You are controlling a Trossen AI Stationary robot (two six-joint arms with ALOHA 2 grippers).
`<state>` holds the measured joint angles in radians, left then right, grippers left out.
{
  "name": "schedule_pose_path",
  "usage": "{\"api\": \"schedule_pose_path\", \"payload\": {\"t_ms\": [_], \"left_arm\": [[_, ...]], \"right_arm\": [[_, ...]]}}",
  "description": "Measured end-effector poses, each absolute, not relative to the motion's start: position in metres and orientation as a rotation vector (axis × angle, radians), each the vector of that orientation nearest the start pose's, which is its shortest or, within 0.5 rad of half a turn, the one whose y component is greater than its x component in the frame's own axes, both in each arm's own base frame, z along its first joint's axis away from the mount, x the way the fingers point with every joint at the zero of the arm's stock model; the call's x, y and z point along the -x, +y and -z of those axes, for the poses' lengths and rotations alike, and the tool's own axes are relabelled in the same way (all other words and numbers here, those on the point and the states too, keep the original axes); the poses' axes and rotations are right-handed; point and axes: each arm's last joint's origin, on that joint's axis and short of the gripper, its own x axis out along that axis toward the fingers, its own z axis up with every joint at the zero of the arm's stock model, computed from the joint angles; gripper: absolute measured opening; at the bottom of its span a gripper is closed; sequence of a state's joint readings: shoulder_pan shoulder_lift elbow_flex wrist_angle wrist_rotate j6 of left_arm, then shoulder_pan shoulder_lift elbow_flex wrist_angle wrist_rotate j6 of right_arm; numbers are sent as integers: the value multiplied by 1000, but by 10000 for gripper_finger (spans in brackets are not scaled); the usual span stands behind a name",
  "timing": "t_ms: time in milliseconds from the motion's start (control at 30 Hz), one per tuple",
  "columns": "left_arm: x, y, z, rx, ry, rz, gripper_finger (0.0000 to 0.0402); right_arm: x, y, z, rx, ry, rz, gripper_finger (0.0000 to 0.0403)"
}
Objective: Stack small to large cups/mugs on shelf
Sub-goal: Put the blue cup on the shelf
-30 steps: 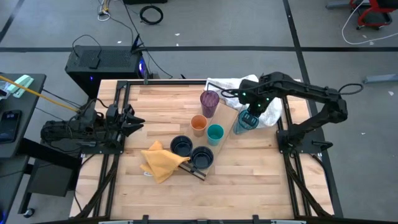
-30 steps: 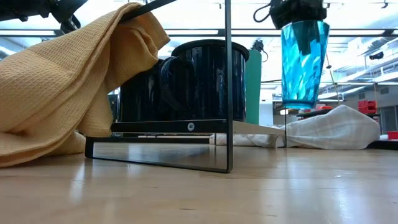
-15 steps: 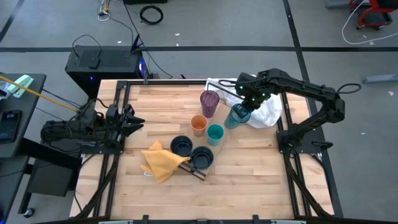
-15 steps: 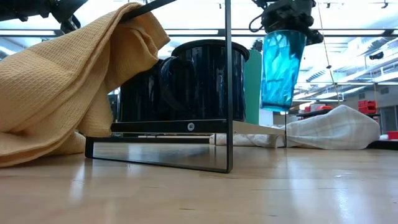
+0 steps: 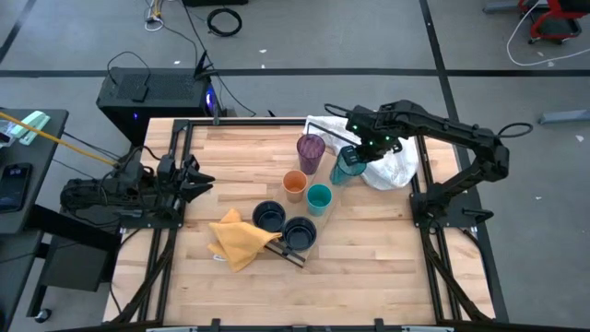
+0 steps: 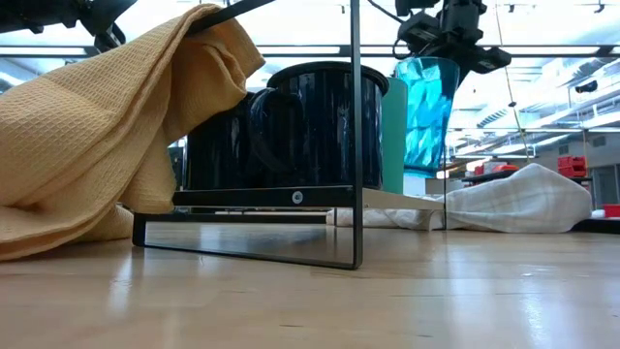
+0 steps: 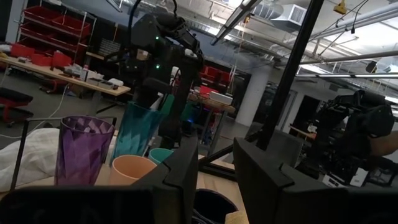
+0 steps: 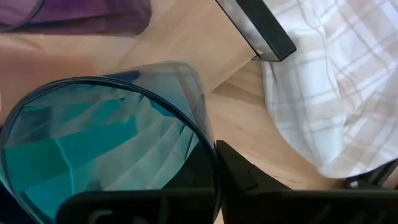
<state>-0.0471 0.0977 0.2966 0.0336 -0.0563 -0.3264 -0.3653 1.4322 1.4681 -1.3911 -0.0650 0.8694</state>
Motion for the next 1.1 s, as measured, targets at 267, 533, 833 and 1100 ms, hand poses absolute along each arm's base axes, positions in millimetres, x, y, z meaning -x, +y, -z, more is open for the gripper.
{"api": "schedule_pose_path", "payload": {"t_ms": [267,533,833,1100], "left_arm": [[-80,-2,-259,328,-232,28,110],[-80,-2,-259,327,-233,28,110],[-80,-2,-259,318,-233,27,110],[-80,-2,-259,313,-233,27,110]], "right_arm": [[-239,-92,-334,-1088,1125,878,3],[-250,-98,-320,-1117,1184,893,3],[-257,-102,-314,-1110,1187,878,3],[-256,-105,-315,-1105,1167,875,3]]}}
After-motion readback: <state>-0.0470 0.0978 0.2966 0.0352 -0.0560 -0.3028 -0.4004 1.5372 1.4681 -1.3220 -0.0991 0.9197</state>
